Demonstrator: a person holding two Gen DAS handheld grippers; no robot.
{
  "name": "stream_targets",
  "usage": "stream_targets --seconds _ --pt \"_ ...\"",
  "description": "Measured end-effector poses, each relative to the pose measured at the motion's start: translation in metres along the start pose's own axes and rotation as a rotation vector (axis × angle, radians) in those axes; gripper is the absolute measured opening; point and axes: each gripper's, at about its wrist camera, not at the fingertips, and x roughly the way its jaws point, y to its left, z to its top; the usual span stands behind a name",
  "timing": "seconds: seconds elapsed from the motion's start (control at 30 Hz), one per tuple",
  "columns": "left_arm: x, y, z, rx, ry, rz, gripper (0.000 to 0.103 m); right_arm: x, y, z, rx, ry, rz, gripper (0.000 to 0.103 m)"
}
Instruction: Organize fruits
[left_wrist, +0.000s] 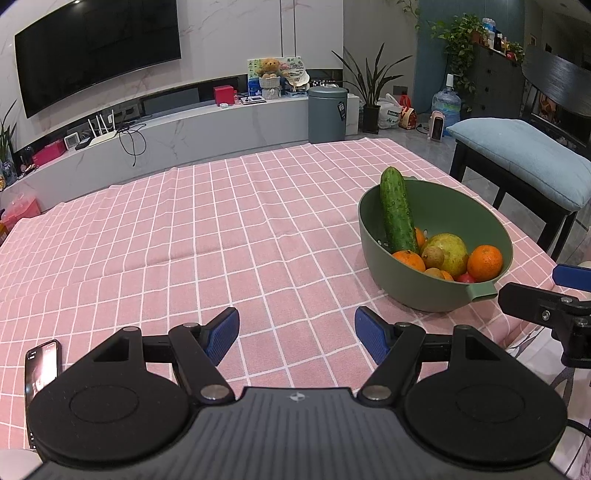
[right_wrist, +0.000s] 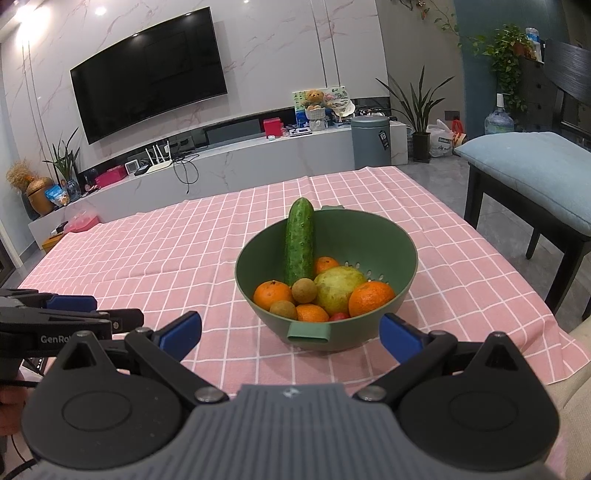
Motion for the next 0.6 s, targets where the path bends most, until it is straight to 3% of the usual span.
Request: stream_targets --seconds 0.6 --pt "0.0014 0.0021 0.0016 0.010 -0.009 -0.009 0.084 -0.0002 0.0002 -0.0002 0.000 0.001 -0.001 0.098"
